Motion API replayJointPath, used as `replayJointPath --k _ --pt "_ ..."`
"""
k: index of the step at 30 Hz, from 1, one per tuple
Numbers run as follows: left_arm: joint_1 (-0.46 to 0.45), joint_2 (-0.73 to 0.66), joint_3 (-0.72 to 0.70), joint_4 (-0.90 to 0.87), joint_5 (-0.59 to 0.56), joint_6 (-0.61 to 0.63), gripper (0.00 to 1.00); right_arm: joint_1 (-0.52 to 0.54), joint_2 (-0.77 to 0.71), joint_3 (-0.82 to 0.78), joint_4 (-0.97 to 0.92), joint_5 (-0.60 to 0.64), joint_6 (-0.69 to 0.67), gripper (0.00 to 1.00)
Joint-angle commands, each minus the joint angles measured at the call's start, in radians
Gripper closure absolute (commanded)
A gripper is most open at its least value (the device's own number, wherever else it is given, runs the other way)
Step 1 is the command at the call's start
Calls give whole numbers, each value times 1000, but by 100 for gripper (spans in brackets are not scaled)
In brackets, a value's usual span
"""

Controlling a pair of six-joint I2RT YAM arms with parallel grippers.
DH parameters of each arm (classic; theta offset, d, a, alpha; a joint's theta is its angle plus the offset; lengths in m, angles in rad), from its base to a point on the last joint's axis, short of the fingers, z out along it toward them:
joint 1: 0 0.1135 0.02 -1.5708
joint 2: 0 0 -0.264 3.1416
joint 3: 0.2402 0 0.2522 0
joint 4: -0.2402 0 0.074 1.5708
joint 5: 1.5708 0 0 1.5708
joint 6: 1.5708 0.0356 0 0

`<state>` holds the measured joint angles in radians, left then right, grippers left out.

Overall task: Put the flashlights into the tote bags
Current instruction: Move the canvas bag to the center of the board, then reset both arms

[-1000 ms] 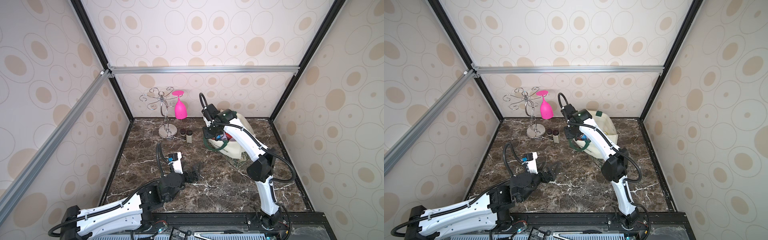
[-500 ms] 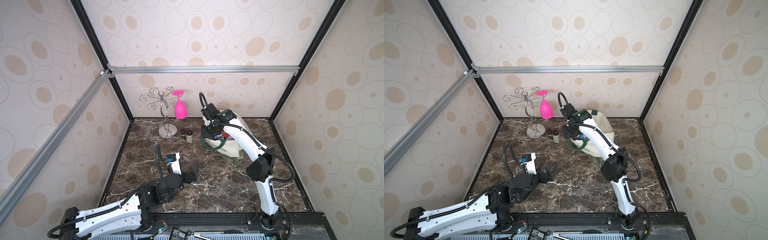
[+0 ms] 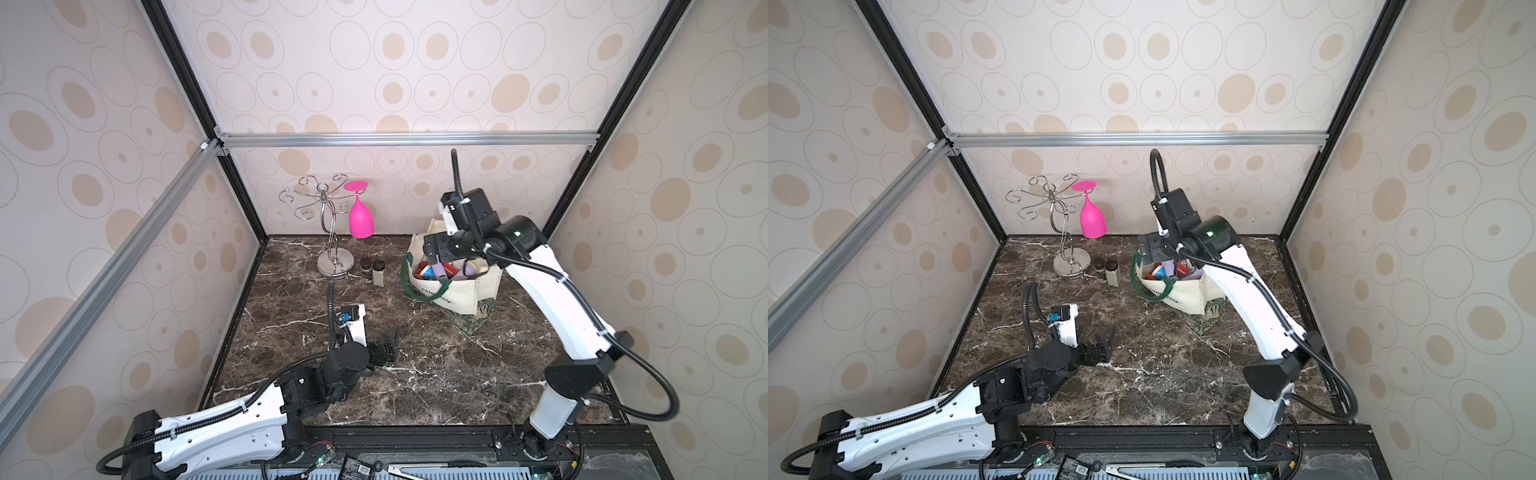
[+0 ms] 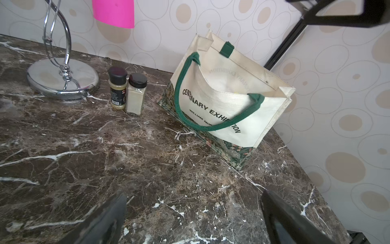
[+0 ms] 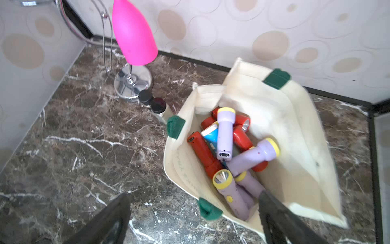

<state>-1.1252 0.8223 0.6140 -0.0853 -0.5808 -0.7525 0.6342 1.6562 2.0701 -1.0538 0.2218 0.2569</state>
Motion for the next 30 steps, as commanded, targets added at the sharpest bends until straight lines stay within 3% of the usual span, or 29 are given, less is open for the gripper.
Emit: replayJointPath --k 1,5,9,16,19,21,24,30 --pt "15 -50 37 -77 -52 42 0 -19 -200 -248 190 114 -60 1" --pt "26 -151 19 -152 -112 46 0 -138 -488 -568 376 191 28 0" --pt "49 -218 33 -289 -190 37 0 -296 -681 -811 450 259 95 0" --pt "101 -218 1 -357 -316 76 0 -433 -803 -1158 554 278 73 0" --pt "150 -243 -64 -302 -366 132 0 -481 -865 -1309 696 212 55 0" --pt "199 -279 -130 -225 -370 221 0 -496 -905 -1419 832 135 -39 0" --pt "285 -344 -230 -105 -369 321 0 -503 -942 -1549 986 125 -122 0" --pt "480 -333 -364 131 -315 464 0 -546 -853 -1669 1150 96 -136 0"
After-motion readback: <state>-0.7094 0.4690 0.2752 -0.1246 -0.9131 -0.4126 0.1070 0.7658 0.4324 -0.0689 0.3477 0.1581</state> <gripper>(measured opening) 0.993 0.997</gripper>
